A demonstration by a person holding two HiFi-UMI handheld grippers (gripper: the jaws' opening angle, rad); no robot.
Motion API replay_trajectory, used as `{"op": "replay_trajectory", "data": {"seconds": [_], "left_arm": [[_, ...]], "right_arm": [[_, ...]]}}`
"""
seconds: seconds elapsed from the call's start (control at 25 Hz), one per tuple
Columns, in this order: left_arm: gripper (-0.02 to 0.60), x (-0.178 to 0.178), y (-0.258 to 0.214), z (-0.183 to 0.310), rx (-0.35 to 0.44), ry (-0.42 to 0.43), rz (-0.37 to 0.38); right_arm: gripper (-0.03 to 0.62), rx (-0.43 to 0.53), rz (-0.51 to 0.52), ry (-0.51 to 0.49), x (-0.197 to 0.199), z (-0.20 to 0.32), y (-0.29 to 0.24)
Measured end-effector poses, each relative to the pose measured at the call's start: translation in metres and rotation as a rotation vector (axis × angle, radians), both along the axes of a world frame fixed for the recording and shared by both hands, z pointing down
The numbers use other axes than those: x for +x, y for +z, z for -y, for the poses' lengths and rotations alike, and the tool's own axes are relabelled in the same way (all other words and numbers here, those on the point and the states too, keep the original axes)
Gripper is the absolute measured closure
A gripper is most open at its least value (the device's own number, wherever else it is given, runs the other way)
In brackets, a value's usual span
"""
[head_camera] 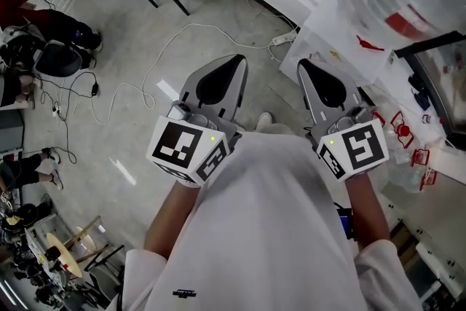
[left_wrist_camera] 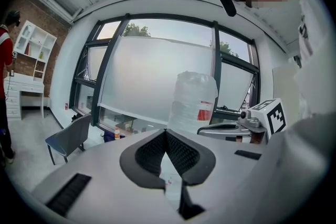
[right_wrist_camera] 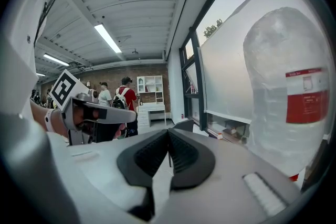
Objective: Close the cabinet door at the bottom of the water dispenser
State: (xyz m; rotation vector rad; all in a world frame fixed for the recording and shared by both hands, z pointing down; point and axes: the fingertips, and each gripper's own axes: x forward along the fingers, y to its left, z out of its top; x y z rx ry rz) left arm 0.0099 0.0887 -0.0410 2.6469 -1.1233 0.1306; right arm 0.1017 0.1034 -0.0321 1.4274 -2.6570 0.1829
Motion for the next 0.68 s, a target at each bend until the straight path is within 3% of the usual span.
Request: {"op": "replay_trajectory", "data": {"seconds": [0.68], "left_arm": [[0.575, -0.0029, 0.0052, 0.0062, -0.018, -0.003, -0.001]], "right_arm": [[0.583, -0.019, 0.019, 0.007, -0.0048, 0.0077, 0.0058]]}}
